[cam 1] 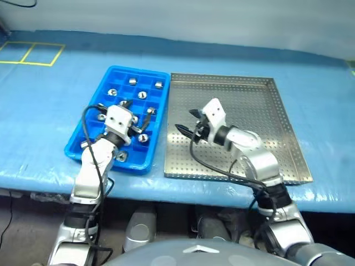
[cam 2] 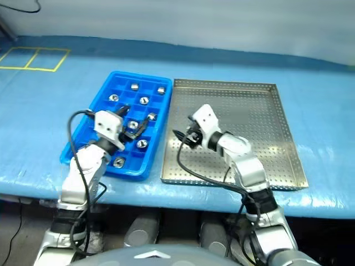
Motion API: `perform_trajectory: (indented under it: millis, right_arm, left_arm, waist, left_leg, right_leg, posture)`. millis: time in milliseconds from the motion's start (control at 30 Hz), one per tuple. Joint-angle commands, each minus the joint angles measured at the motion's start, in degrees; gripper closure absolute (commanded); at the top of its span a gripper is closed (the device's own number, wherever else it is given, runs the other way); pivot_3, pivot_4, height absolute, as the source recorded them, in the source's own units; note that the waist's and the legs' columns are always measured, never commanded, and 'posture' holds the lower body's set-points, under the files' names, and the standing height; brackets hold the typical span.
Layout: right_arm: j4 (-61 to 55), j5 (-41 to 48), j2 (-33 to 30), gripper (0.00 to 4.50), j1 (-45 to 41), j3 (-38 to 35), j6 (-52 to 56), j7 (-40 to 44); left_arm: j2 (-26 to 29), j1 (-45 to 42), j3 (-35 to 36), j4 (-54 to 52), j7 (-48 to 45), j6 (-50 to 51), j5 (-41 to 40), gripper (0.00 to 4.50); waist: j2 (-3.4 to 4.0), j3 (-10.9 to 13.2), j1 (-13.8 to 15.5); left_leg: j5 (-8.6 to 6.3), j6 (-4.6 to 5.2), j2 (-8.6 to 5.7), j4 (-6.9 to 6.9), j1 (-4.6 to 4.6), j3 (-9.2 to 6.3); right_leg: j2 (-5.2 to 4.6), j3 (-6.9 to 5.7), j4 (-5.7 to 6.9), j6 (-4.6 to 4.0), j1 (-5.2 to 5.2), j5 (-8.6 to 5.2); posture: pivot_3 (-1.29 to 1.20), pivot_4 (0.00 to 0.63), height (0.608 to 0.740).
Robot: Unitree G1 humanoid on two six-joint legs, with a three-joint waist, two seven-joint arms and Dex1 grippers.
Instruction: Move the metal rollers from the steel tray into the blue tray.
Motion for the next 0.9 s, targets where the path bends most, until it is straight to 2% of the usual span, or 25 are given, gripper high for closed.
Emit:
perform_trajectory:
  millis: [33,100,233,400,533,667,900]
  right_arm:
    - [-7.21,3.84,1.37,0.41,3.61,-5.25,0.18,-3.16]
    - [-10.48,7.00,2.45,0.03,6.34,-7.25,0.40,-3.37]
    - [-13.44,7.42,3.40,0.03,10.00,-8.88,0.08,-6.91]
    - [-16.42,7.79,1.29,0.03,12.96,-9.18,-0.39,-7.13]
    - [-16.41,7.64,0.38,0.03,13.70,-9.75,-0.54,-8.34]
    - [-14.99,6.82,0.21,0.03,13.01,-8.29,-0.78,-8.93]
    - [-13.81,8.62,0.70,0.03,10.52,-6.86,-0.29,-7.87]
  left_arm:
    - [-2.03,-2.45,-1.90,0.88,-4.73,-2.24,-4.11,0.47]
    - [-3.00,-2.87,-2.57,2.07,-6.08,-2.72,-4.84,0.01]
    - [-3.53,-2.56,-3.06,3.69,-8.02,-3.97,-5.19,0.01]
    - [-1.19,-1.16,-1.00,3.72,-10.95,-5.09,-6.87,0.01]
    - [-1.04,-0.18,1.07,2.51,-9.50,-6.64,-6.92,0.01]
    - [-3.58,0.59,2.68,1.17,-6.01,-7.26,-7.59,0.01]
    - [-4.52,2.16,0.58,-0.85,-3.93,-7.00,-5.52,0.01]
  waist:
    - [0.01,0.00,-2.28]
    - [0.01,0.01,-4.10]
    - [0.02,0.00,-6.62]
    - [0.04,0.01,-7.99]
    - [0.03,0.01,-8.11]
    - [0.03,0.01,-7.91]
    - [0.02,0.01,-7.77]
  left_leg:
    - [-0.01,0.02,0.02,-0.03,0.00,0.00]
    - [-0.02,0.05,0.04,-0.12,0.03,-0.02]
    - [-0.04,0.08,0.05,-0.13,0.17,-0.01]
    - [-0.03,0.08,0.04,0.03,0.18,0.02]
    - [-0.03,0.08,0.02,0.17,0.19,0.04]
    - [-0.03,0.08,0.00,0.23,0.17,0.04]
    - [-0.03,0.08,-0.02,0.23,0.15,0.04]
  right_leg:
    - [0.02,0.01,0.03,0.15,-0.03,0.09]
    - [0.04,0.02,0.07,0.14,-0.04,0.08]
    - [0.07,0.06,0.28,0.09,-0.02,0.00]
    - [0.08,0.12,0.38,-0.04,-0.01,-0.10]
    - [0.07,0.15,0.41,-0.04,0.02,-0.10]
    - [0.06,0.17,0.40,-0.01,0.04,-0.08]
    - [0.04,0.20,0.39,0.04,0.04,-0.05]
  posture:
    - [0.08,0.150,0.740]
    - [0.05,0.150,0.740]
    - [0.01,0.150,0.740]
    - [-0.02,0.150,0.740]
    - [0.00,0.150,0.740]
    - [0.02,0.150,0.740]
    - [0.05,0.150,0.740]
